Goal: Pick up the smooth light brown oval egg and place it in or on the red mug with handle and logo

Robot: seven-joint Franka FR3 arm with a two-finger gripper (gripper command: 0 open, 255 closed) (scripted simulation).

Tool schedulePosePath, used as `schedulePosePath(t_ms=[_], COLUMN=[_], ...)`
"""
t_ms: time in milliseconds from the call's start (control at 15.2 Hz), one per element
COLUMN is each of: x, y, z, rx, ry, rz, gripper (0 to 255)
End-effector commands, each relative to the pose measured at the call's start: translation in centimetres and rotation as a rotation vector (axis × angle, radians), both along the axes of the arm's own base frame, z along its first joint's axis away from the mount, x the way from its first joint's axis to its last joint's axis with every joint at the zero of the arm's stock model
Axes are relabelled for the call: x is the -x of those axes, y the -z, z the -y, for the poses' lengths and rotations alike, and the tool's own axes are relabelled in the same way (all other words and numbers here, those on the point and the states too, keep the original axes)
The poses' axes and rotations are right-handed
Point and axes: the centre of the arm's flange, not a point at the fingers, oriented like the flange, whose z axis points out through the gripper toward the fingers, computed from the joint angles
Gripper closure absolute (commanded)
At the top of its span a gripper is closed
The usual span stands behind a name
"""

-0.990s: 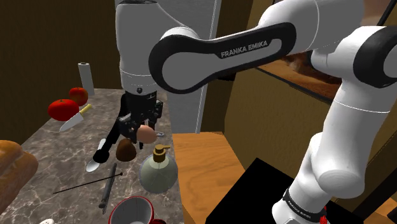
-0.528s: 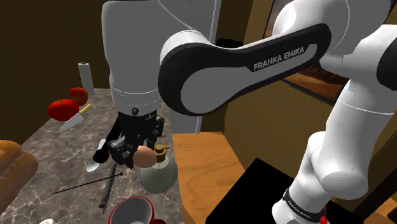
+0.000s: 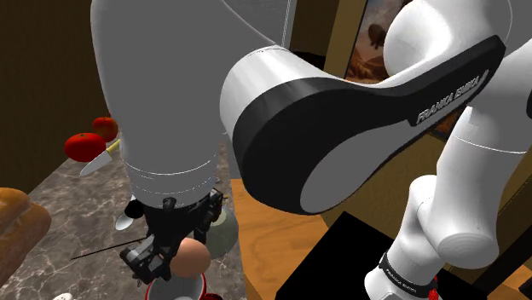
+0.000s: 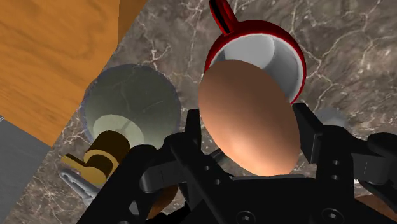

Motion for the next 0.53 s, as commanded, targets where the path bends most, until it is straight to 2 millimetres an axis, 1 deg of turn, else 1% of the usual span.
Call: schedulePosePath(t_ms=[0, 462], x=[0.2, 0.2], y=[0.8, 4.5], z=[-0.2, -0.2], rx=[0.000, 0.000], ry=[0.001, 0.001], rz=[0.000, 0.000], gripper=[255, 255])
